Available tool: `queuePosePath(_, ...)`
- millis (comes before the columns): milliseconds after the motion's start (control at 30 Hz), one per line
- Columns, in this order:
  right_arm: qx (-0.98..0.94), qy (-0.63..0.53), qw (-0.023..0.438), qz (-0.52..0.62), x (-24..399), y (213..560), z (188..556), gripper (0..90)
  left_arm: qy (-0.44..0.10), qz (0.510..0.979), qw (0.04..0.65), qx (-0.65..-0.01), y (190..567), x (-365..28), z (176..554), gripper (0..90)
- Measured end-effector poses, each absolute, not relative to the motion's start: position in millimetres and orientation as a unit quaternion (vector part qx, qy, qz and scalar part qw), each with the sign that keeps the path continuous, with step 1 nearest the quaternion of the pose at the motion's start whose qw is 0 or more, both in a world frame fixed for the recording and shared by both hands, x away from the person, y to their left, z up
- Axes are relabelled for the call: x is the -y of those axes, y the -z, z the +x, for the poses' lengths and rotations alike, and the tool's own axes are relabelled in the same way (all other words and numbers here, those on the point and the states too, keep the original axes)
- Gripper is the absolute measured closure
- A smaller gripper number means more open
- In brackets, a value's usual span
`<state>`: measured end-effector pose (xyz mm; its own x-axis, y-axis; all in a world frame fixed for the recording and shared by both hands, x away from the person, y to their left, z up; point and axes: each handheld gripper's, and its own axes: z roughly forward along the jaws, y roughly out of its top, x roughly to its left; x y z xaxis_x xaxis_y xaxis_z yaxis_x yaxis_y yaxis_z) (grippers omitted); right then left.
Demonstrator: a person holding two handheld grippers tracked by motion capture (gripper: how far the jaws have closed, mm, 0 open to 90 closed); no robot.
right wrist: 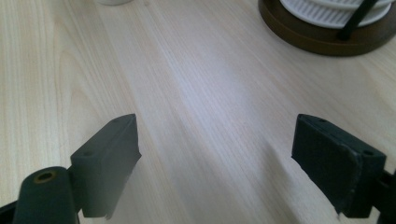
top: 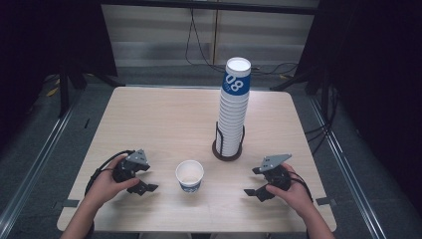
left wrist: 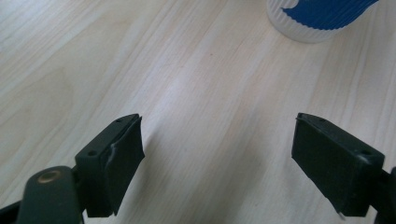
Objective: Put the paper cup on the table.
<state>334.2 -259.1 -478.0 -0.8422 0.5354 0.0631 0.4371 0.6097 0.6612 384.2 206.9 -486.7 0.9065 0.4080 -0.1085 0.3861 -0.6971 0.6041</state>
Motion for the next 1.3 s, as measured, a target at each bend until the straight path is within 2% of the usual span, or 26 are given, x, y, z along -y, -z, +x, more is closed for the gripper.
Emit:
queuePosePath(500, -0.884, -0.353, 0.072, 0.297, 282.4, 489.1, 331.8, 14.2, -0.04, 0.909, 0.341, -0.234, 499.4, -233.8, 392.1, 16.6)
queuePosePath(1000, -0.883, -0.35, 0.114, 0.292, 291.6, 498.7, 333.3, 13.0, -0.066, 0.9, 0.372, -0.216, 510.0, -241.6, 391.9, 14.9)
queuePosePath(1300, -0.874, -0.364, 0.122, 0.297, 294.4, 502.0, 332.3, 12.5, -0.071, 0.887, 0.402, -0.214, 516.2, -245.3, 390.3, 12.9)
